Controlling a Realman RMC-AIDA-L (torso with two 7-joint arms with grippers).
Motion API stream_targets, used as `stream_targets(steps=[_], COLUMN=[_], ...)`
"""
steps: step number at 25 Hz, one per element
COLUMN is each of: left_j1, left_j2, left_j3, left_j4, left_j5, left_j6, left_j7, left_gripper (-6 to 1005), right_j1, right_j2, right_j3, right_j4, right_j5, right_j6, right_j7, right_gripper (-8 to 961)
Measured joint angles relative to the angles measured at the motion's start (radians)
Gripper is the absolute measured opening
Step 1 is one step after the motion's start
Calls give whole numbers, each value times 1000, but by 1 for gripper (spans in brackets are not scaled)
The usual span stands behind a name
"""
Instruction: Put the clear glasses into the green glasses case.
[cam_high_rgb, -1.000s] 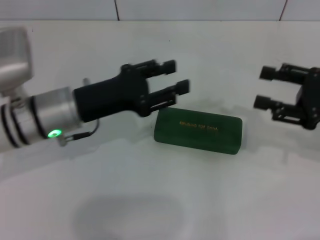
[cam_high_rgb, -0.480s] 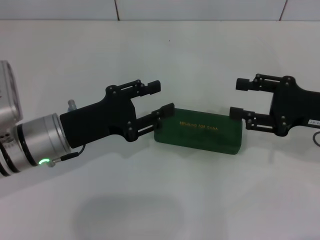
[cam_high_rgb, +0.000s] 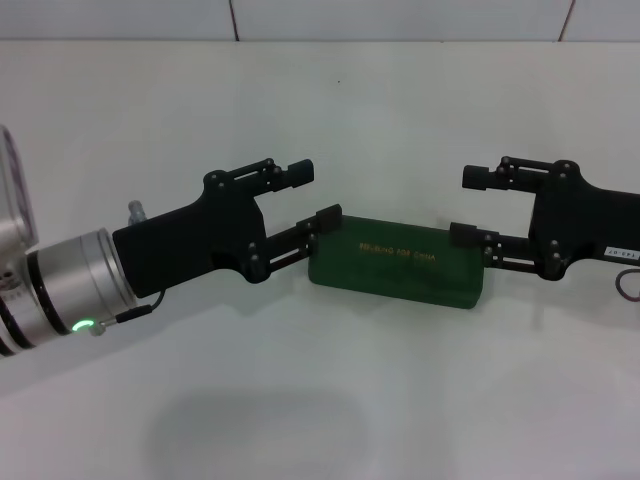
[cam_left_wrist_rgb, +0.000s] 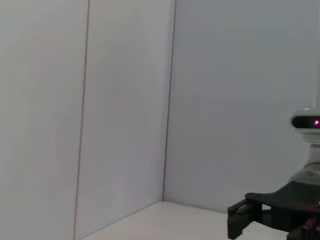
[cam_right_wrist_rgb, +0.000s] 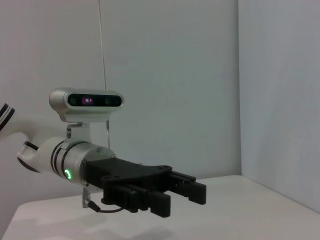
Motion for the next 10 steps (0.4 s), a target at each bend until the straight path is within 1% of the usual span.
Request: stream_targets(steps=[5, 7, 10], left_j1=[4, 19, 28], left_j2=[-8, -16, -17], left_j3=[-25, -48, -49], left_j4=[-2, -6, -6], left_j5=[0, 3, 4], left_j6=[-1, 10, 17], left_j7=[6, 7, 7], left_gripper=[597, 597, 597], right_j1=[-5, -6, -6], right_j2=[3, 3, 3], right_j3=[0, 0, 0], right_j4=[-2, -2, -2], right_j5=[0, 0, 0], right_j6=[-9, -13, -15], right_j7=[0, 0, 0], right_gripper=[664, 664, 663])
